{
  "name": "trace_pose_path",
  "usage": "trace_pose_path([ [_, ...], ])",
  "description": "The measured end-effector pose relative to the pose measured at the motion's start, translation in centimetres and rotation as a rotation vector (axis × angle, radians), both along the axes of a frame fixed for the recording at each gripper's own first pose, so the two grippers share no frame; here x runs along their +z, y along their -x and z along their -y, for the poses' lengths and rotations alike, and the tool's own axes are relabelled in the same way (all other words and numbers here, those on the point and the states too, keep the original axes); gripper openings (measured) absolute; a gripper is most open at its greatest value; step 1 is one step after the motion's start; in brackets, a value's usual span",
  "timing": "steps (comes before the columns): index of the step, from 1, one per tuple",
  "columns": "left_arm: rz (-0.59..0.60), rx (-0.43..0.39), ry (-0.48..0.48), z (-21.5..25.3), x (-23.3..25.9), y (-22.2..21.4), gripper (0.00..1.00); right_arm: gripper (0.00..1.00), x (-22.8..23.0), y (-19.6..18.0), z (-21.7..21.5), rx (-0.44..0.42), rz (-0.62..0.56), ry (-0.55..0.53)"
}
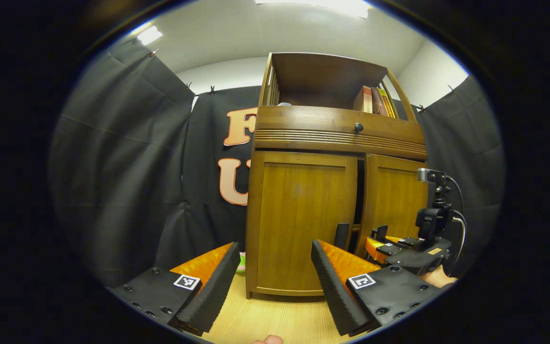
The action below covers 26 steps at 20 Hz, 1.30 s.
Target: Open the right door of the double-door shoe cabinet with the right hand, and open the left door with the left hand.
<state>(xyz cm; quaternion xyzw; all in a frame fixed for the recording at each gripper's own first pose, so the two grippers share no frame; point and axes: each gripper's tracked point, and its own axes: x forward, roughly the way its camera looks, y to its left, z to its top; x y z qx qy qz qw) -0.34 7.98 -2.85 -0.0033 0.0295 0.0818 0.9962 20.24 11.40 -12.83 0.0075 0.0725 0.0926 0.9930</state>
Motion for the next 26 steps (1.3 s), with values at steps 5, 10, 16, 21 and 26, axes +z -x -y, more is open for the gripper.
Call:
trace_pose_path([
  [5,-0.021,0.000,-0.001,0.8,-0.7,0.3,0.95,0.28,0.4,4.5,1.5,0.011,-0.010,-0.015],
  [10,-0.015,-0.007,0.012,2.1,-0.6,0.3,0.95,0.28,0.4,7.0,3.1,0.018,-0.027,-0.010],
  [16,-0.014,-0.029,0.003,4.2,-0.7,-0.1,0.95,0.28,0.6,11.2,6.6,-0.006,-0.052,-0.006],
  [21,-0.009,-0.074,0.016,6.6,-0.9,-0.5,0.95,0.25,0.7,13.9,10.6,-0.049,-0.067,-0.019],
  [26,0.000,-0.105,0.043,8.7,-0.9,-1.0,0.95,0.19,0.0,15.9,14.1,-0.117,-0.054,0.025],
])
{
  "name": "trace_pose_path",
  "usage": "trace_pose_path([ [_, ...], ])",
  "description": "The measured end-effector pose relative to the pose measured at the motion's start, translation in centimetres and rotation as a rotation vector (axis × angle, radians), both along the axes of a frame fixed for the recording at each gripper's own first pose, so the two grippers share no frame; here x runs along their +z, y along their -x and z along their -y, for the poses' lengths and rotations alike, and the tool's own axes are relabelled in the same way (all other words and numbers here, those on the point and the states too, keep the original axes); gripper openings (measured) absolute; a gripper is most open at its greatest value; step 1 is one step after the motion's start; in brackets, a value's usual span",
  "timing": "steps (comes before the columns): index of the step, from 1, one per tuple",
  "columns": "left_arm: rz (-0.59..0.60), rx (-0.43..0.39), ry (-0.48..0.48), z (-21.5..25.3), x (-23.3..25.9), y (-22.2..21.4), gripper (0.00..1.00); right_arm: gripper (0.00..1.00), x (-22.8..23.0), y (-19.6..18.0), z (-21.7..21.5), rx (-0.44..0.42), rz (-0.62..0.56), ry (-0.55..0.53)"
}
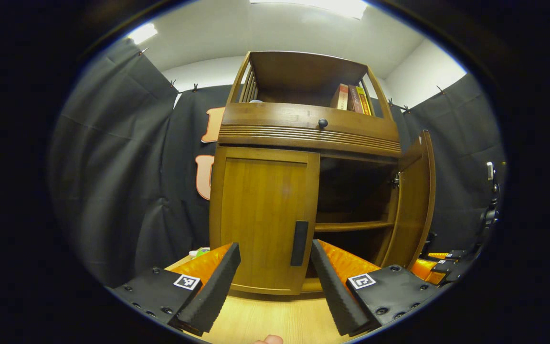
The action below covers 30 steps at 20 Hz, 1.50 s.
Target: Open the right door of the double-door shoe cabinet with the right hand, and open the left door with the left hand.
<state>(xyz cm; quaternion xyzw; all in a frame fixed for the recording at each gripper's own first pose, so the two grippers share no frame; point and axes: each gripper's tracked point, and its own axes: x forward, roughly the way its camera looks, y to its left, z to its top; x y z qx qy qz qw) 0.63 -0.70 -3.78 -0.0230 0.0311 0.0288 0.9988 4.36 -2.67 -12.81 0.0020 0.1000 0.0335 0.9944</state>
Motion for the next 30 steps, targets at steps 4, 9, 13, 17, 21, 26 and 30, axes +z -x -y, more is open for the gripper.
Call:
trace_pose_path([
  [4,0.006,-0.011,0.006,0.8,0.0,0.1,0.95,0.28,-0.3,1.0,2.0,-0.020,-0.023,-0.023],
  [9,0.009,-0.005,-0.002,0.8,-0.3,0.3,0.95,0.16,-0.2,1.9,4.1,-0.050,-0.022,-0.014],
  [13,0.003,-0.015,0.006,1.0,-0.7,0.4,0.95,0.13,-0.2,2.2,5.3,-0.065,-0.018,-0.016],
  [17,-0.005,-0.022,0.002,1.2,-1.0,0.5,0.95,0.12,-0.3,2.2,6.8,-0.053,-0.013,0.041],
  [21,-0.017,-0.026,0.001,1.2,-1.4,0.6,0.95,0.11,-0.9,2.5,9.1,-0.051,-0.005,0.096],
  [26,-0.023,-0.039,0.001,1.2,-1.7,1.0,0.95,0.11,-1.4,2.3,10.5,0.007,-0.014,0.103],
  [30,-0.019,-0.045,-0.001,1.3,-1.7,1.4,0.95,0.11,-1.5,2.2,11.9,0.074,-0.020,0.145],
])
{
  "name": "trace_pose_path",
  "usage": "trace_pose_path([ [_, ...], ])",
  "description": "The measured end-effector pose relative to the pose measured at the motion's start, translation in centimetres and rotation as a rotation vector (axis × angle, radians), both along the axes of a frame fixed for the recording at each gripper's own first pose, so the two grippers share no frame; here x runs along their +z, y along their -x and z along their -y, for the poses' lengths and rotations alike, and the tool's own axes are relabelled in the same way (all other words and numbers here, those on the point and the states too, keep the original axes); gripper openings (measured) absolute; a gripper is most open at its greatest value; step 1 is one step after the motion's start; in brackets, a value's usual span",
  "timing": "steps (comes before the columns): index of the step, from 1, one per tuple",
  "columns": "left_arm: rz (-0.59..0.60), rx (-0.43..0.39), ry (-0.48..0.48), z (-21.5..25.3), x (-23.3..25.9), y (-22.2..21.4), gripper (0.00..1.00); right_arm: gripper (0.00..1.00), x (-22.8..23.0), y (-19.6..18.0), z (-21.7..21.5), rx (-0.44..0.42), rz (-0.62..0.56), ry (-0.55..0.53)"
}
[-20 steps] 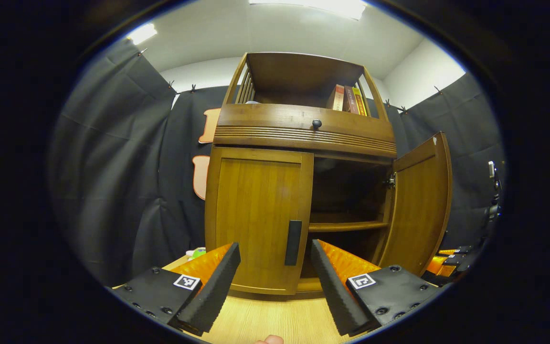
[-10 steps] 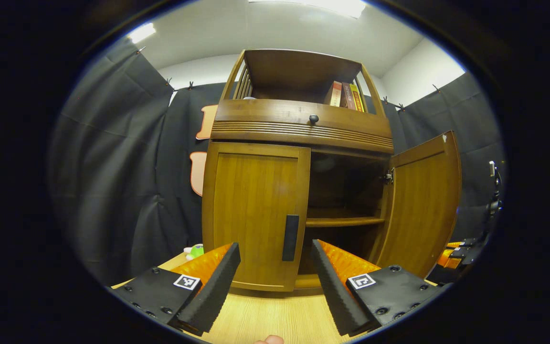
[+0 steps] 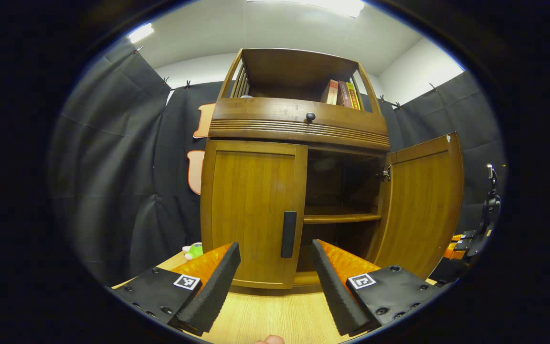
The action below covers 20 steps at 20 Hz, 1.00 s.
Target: Open the right door of the double-door shoe cabinet with the right hand, and open the left door with the left hand.
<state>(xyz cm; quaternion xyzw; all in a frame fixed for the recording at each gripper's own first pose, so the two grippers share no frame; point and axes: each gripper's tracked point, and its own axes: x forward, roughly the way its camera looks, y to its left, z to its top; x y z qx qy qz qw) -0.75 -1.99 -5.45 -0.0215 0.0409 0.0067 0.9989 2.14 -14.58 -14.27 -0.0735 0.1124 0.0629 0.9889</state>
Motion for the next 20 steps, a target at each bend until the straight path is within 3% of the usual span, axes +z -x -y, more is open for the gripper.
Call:
trace_pose_path([
  [13,0.000,0.022,0.006,-0.8,0.0,1.3,0.96,0.10,-0.3,-0.7,4.3,0.086,-0.013,-0.083],
  [20,0.009,0.002,-0.002,0.3,0.6,0.9,0.95,0.10,-0.5,-0.7,4.7,0.123,0.004,-0.163],
])
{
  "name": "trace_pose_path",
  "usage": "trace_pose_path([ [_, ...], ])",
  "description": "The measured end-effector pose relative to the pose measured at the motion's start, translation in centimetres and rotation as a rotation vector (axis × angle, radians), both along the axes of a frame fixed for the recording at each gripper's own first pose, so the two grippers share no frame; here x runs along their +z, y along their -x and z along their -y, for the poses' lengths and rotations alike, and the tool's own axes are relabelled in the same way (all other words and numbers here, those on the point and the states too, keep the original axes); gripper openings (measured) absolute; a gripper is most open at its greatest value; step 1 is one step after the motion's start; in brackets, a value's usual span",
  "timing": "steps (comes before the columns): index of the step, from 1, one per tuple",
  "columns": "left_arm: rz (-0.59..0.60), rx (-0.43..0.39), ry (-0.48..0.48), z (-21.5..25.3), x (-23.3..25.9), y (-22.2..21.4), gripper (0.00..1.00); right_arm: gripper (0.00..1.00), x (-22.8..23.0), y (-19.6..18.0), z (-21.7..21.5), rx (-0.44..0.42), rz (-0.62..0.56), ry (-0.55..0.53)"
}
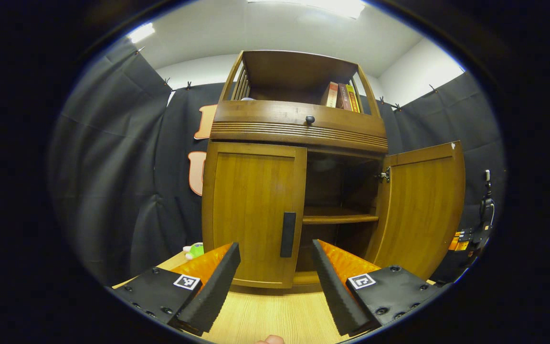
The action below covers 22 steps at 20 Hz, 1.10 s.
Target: Open the right door of the double-door shoe cabinet with the right hand, and open the left door with the left hand.
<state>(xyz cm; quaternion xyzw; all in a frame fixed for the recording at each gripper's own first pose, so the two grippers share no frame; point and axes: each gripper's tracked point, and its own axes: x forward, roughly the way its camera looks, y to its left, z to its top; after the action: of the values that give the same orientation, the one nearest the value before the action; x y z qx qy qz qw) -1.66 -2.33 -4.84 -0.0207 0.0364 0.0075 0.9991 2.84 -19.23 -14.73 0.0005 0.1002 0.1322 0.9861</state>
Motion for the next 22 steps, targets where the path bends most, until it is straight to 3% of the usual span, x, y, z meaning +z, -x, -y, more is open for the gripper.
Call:
trace_pose_path([
  [1,0.008,-0.002,0.001,0.2,0.2,0.0,0.95,0.11,-0.7,0.3,0.1,-0.008,-0.017,0.009],
  [2,0.015,-0.004,0.006,0.5,0.4,0.0,0.95,0.21,-1.9,1.2,0.4,-0.020,-0.042,0.042],
  [4,0.014,-0.013,0.014,1.0,0.3,-0.1,0.97,0.21,-0.9,1.8,0.3,-0.064,0.004,0.046],
  [5,0.009,-0.020,0.014,1.2,0.1,-0.1,0.99,0.12,-1.2,2.4,0.6,-0.092,-0.005,0.037],
  [11,-0.014,-0.040,0.008,2.0,-0.6,-0.7,0.95,0.11,0.8,6.3,0.9,-0.206,0.026,0.037],
  [18,-0.005,-0.038,0.022,2.0,-0.4,-0.8,0.95,0.11,6.3,7.6,-5.2,-0.174,0.079,-0.025],
  [22,0.008,-0.021,0.017,1.2,0.0,-0.5,0.95,0.10,8.1,6.0,-9.8,-0.148,0.092,-0.080],
])
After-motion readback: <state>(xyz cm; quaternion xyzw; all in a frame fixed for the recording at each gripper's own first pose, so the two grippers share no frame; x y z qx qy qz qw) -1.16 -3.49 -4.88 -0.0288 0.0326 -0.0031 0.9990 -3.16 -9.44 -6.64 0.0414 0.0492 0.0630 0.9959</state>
